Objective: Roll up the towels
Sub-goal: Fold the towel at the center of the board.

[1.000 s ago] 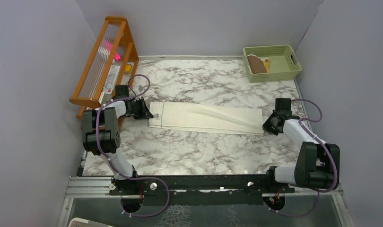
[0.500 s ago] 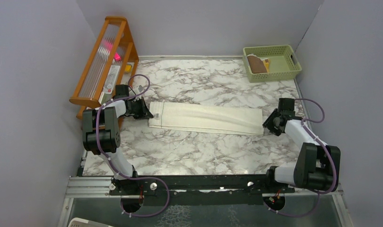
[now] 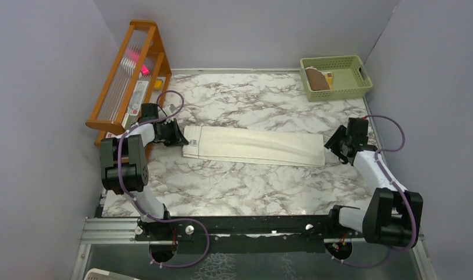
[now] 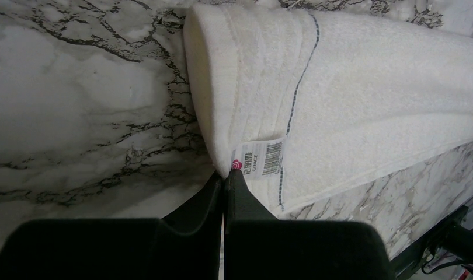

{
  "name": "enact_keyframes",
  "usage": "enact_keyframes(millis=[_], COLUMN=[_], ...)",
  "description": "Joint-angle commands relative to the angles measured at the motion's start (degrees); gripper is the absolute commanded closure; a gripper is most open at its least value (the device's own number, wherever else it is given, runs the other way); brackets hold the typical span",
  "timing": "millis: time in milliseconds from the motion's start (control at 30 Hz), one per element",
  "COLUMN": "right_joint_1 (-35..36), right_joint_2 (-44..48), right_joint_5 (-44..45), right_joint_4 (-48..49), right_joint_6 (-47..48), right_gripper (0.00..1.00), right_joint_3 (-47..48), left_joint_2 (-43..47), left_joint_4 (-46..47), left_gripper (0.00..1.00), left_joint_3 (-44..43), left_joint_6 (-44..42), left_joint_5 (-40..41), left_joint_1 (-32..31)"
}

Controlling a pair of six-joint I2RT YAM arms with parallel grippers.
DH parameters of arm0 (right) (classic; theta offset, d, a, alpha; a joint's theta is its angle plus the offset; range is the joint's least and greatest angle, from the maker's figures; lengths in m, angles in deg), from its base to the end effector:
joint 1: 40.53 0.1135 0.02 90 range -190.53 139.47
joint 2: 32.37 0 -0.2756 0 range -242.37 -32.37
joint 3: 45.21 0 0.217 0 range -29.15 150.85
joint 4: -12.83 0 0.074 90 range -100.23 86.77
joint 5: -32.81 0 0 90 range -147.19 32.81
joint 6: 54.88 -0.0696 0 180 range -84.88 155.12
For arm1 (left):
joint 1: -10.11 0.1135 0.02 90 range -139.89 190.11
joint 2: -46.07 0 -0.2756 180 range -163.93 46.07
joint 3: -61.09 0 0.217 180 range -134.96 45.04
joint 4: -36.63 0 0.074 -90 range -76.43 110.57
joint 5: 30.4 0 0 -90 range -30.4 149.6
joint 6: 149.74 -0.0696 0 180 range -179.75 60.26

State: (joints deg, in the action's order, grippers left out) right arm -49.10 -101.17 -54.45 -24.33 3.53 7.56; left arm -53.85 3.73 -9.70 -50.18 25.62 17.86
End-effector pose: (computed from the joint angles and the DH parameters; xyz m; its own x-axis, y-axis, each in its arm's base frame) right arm 0.2120 -0.0353 0.1956 -0.5816 0.6168 -0.5304 0.5656 0.7752 0.2813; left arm 0.3211 0.0044 0.1630 -0.8875 -0.2598 -0.3805 0.0005 0.8253 -0.5647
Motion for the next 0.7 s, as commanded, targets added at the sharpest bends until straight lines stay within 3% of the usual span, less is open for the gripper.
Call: enact_keyframes(millis=[0, 233, 433, 667], right_joint_1=[2.73, 9.2, 12.08, 12.77], right_joint_2=[-1.81, -8.84, -11.94, -11.33], right_joint_5=[0.4, 1.82, 1.27, 1.78], right_joint_4=[3.32, 7.16, 9.05, 8.54], right_joint_6=[1.21, -0.28, -0.98, 0.71], right_gripper=[0.49, 0.49, 0.49, 0.48], right_joint_3=[3.92, 7.98, 9.59, 9.64], left_joint_2=[8.47, 18.08, 18.68, 13.85], left_joint_4=[-2.62, -6.49, -7.96, -15.07], left_gripper=[1.0, 1.0, 1.0, 1.0], left_joint_3=[-1.52, -1.18, -4.34, -14.62], left_joint_6=[2.15, 4.5, 3.31, -3.0], left_joint_5=[4.56, 26.7, 34.25, 47.47], left_joint_1=[0.01, 0.02, -0.56, -11.89])
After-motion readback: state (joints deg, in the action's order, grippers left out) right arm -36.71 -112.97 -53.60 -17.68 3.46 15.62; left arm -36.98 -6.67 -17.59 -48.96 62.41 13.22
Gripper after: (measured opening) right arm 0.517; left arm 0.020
